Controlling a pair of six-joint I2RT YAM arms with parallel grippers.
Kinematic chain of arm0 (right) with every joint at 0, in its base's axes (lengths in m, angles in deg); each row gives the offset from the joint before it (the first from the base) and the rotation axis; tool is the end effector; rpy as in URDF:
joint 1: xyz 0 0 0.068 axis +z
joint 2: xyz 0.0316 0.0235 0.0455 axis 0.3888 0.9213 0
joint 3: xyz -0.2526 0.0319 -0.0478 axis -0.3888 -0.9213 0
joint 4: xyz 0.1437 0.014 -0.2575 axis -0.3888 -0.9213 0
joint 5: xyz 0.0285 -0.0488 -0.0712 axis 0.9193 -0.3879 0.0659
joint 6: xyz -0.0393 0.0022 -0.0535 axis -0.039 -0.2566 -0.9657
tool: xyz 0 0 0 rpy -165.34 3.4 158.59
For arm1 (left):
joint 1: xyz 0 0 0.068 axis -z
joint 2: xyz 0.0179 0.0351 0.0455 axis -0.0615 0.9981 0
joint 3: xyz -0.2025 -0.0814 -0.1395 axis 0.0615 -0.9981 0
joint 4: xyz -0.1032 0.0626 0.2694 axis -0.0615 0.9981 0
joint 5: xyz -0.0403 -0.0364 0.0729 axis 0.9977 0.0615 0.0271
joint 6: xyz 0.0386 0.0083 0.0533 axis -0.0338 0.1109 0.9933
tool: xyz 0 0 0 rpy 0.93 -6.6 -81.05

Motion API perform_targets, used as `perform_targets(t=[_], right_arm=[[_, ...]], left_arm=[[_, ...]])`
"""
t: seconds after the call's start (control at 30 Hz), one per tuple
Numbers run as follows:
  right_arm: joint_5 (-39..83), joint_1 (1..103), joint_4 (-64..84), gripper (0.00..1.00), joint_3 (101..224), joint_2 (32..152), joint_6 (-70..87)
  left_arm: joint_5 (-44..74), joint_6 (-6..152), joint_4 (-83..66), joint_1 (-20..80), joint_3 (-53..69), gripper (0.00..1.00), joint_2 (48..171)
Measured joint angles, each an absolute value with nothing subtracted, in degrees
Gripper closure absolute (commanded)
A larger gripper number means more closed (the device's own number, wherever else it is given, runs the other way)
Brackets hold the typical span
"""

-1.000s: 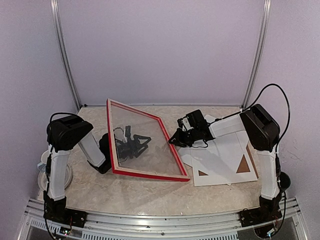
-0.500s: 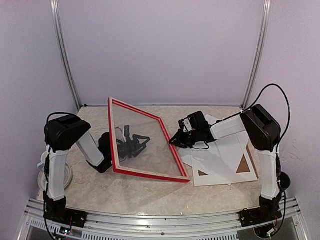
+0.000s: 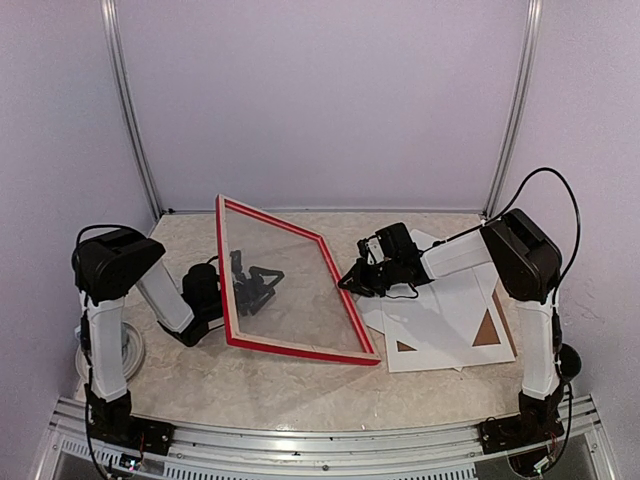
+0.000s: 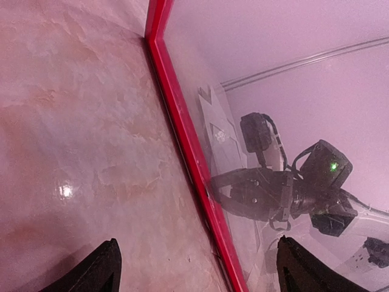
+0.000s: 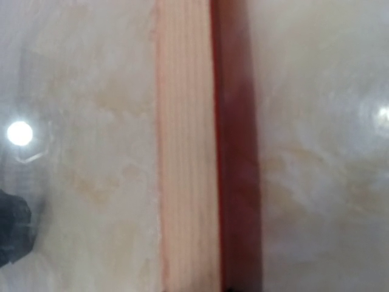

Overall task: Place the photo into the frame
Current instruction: Adjust the frame body at the center of the board.

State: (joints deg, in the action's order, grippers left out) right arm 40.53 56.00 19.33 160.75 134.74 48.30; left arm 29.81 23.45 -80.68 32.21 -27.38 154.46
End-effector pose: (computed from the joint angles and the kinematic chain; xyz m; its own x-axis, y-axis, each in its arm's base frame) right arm 0.3872 0.2801 0.0660 -0.9354 0.1722 -0.3089 -0.1267 0.6524 0.7472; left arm 0.3039 -0.1899 0.0358 -0.7560 -0.5017 -0.4204 0.2520 0.3698 -0.8943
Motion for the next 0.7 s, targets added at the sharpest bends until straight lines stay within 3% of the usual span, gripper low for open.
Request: perform_targets(t=[0.3, 0.7], right_arm=[[39.56, 55.98, 17.98, 0.97, 160.97, 134.33, 47.45], [33.38, 55.98, 12.16, 0.97, 162.23, 132.73, 45.33]], left_arm=[[27.1, 23.32, -79.58, 28.24, -35.01, 0.01, 148.29], [21.61, 23.71, -70.45, 24.89, -42.46, 0.01, 137.91]])
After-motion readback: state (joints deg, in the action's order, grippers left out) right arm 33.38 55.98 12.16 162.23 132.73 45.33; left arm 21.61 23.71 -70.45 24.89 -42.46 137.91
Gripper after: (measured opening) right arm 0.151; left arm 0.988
